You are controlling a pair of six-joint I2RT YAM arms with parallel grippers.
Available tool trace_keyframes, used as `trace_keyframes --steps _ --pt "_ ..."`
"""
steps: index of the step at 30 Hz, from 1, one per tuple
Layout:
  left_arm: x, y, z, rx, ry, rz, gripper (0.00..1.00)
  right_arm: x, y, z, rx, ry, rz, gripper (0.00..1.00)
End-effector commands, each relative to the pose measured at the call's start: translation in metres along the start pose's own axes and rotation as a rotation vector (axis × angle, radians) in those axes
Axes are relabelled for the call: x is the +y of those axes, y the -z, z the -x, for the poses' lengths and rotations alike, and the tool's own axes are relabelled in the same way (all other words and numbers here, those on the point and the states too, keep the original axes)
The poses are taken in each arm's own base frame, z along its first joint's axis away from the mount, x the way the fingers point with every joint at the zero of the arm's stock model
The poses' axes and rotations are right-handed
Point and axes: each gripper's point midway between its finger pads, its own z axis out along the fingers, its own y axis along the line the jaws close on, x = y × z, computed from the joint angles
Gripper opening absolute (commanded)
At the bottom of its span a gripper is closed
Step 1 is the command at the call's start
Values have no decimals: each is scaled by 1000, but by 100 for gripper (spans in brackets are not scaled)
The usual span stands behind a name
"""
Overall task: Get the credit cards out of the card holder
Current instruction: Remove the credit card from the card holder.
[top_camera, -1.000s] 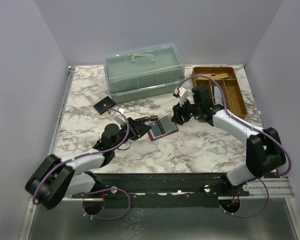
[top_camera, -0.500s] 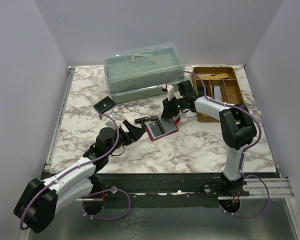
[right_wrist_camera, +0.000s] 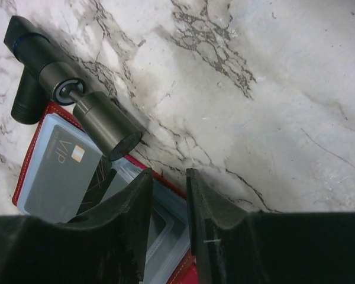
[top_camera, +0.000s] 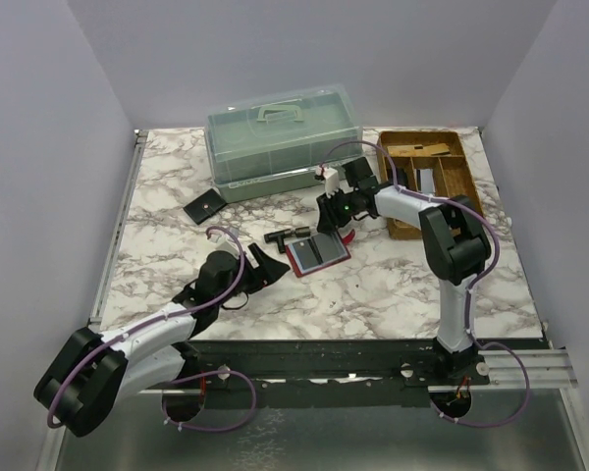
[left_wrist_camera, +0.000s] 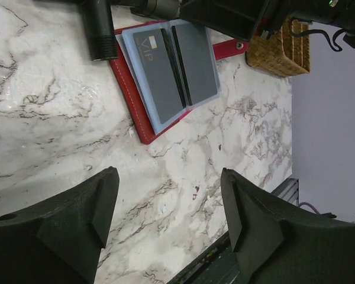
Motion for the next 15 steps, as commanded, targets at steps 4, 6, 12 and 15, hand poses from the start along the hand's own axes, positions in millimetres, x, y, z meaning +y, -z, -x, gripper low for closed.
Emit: trace_keyframes --steps 4,6,12,15 --pt "-14 -7 -2 -4 20 -75 68 38 22 -43 94 -39 119 33" --pt "-15 -9 -4 -1 27 -82 64 48 30 -47 92 -43 145 33" --pt "-22 -20 -12 16 44 -91 59 66 47 -50 78 -54 175 33" --pt "-29 -27 -23 34 40 -94 58 61 69 -17 -3 25 92 39"
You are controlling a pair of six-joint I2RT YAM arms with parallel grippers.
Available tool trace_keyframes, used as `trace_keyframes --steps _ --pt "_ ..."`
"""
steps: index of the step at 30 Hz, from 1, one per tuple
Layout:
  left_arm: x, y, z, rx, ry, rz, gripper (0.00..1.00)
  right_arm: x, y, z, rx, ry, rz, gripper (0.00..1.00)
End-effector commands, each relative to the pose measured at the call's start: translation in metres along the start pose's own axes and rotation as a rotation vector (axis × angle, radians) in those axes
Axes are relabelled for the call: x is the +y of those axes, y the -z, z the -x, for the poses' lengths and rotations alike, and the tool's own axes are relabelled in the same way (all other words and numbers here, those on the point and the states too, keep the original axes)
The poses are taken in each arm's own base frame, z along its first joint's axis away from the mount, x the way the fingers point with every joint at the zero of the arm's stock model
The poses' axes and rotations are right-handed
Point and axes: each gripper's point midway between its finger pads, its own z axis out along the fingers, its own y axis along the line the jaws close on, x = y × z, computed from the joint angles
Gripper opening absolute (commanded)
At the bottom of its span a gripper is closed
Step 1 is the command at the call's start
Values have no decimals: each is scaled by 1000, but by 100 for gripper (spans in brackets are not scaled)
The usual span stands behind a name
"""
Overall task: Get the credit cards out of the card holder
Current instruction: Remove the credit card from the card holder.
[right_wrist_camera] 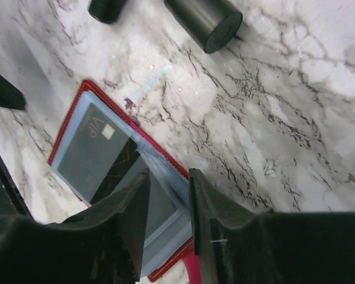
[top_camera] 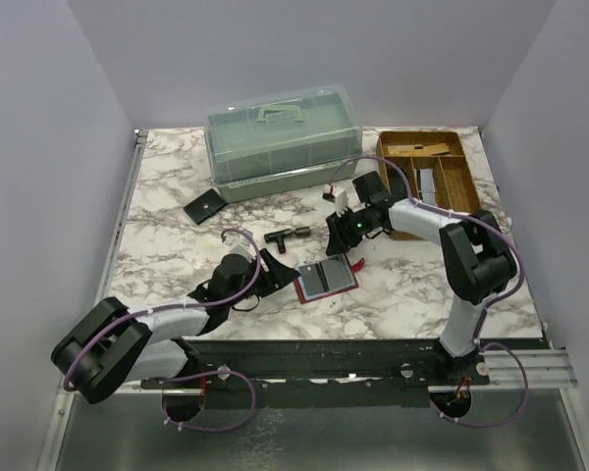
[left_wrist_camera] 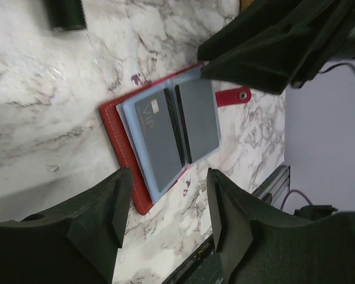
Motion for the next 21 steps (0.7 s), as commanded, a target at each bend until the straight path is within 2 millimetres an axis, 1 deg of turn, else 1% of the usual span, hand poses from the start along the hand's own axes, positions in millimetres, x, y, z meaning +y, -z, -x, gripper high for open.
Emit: trace_keyframes --steps 1,3,4,7,8,10,12,15,16,18,21 --pt "-22 -12 -7 -4 0 -50 58 18 41 44 -121 120 -51 42" --pt "-20 -16 -11 -6 2 -28 58 34 54 55 -167 165 -16 47" --pt "-17 -18 -14 -4 7 -17 57 44 56 54 -178 181 31 48" --pt "-8 -23 -14 -19 16 22 51 80 54 35 -176 173 247 48" --pt "-7 -25 -15 -17 16 27 49 88 52 29 -170 159 302 48" --pt "-5 -28 -16 -13 19 36 47 94 46 20 -151 117 378 48" --pt "-2 -31 -17 -12 20 47 45 96 38 14 -115 87 407 47" --pt "0 -31 -17 -15 26 55 44 92 28 9 -88 53 383 45" --pt "0 -31 -17 -16 29 56 44 89 26 9 -88 38 361 43" --pt "0 -30 -18 -13 29 56 44 81 21 8 -83 11 313 36" --pt "-2 -30 -18 -7 29 47 39 71 13 3 -57 -27 277 31"
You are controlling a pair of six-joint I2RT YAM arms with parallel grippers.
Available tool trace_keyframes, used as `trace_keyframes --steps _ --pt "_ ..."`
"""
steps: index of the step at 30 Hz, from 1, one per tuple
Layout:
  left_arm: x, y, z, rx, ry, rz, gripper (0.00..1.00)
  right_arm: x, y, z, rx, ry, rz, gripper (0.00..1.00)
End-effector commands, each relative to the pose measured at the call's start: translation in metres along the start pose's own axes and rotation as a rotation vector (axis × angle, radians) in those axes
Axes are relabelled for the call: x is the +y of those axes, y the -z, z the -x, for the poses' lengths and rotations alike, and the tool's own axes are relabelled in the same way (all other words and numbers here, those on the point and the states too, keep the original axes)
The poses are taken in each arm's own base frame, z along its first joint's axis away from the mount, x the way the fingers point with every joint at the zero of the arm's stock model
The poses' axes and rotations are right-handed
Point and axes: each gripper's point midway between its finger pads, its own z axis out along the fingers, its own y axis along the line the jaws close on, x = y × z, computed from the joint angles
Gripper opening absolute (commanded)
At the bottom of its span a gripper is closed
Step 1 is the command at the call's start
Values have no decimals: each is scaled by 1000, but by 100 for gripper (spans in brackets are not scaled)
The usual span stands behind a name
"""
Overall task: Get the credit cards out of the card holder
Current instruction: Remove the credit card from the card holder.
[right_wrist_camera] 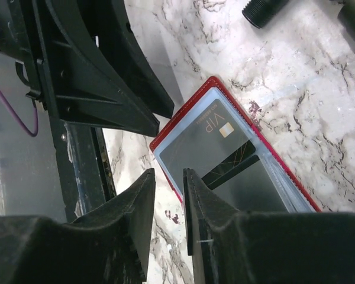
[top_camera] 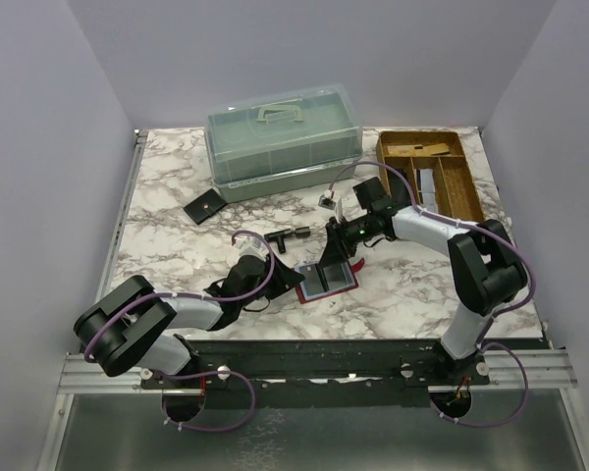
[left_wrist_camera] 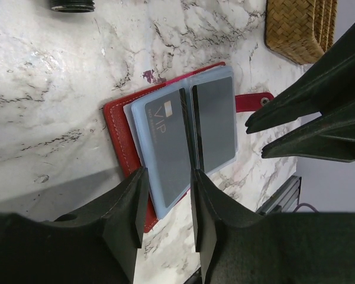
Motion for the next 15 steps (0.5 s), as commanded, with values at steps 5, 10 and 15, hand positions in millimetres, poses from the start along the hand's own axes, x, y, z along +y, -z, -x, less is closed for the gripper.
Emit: trace_keyframes --steps 5,10,15 --pt "-15 -5 6 -21 -3 -35 38 -21 -12 -10 49 -66 -71 25" --pt "-10 -8 4 -14 2 -15 37 -25 -16 -15 68 -73 -83 23" --pt "-7 -11 3 -11 4 -2 35 -30 -20 -20 94 -79 -98 22"
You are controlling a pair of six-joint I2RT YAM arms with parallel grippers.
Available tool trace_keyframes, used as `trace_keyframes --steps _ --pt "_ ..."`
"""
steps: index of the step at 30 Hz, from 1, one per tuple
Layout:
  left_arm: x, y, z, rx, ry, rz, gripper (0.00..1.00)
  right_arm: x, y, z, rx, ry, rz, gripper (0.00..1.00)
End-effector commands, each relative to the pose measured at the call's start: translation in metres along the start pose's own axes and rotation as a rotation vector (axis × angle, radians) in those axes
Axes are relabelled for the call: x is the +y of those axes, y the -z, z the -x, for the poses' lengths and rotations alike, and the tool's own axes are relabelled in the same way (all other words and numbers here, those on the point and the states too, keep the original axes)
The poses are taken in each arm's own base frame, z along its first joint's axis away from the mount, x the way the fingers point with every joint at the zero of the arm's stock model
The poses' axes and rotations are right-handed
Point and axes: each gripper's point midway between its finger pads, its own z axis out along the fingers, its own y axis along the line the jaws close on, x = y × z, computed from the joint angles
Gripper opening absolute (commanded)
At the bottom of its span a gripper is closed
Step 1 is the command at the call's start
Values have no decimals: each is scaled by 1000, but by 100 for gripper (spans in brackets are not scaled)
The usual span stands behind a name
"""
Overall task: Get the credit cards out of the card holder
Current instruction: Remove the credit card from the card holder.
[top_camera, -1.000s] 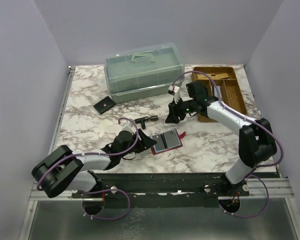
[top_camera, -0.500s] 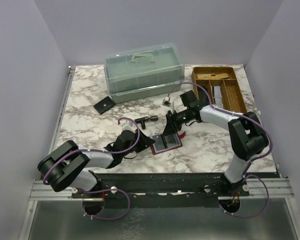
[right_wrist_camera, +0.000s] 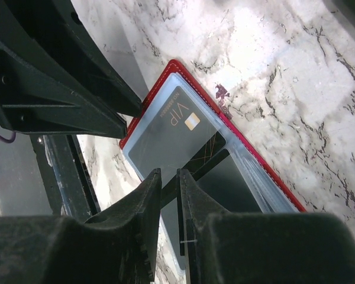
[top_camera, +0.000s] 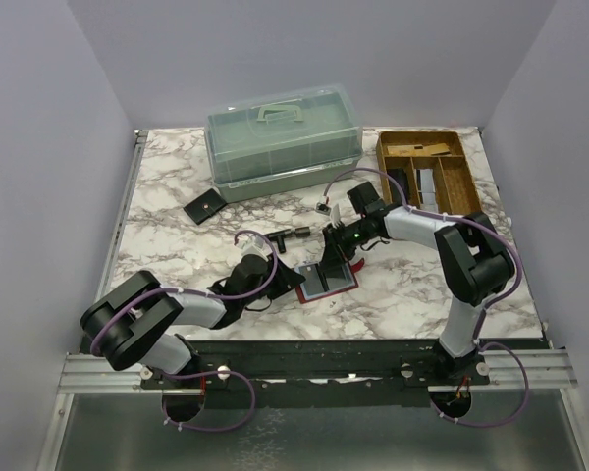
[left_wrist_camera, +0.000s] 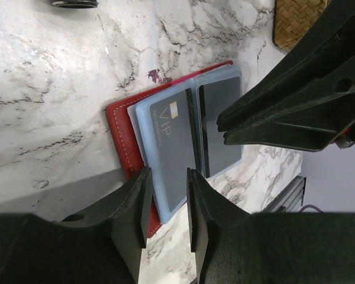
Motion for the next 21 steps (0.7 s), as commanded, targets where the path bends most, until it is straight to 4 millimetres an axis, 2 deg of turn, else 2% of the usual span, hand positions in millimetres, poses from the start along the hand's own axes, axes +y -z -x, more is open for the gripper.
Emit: trace_keyframes --steps 1,14,21 --pt "-8 -5 5 -20 3 -11 35 -6 -6 -1 29 1 -34 22" --pt "-9 -7 3 -1 3 -6 34 -11 -8 -3 44 -3 -58 22" --pt "-2 -5 6 -16 8 39 36 -12 -9 -4 49 -9 -62 22"
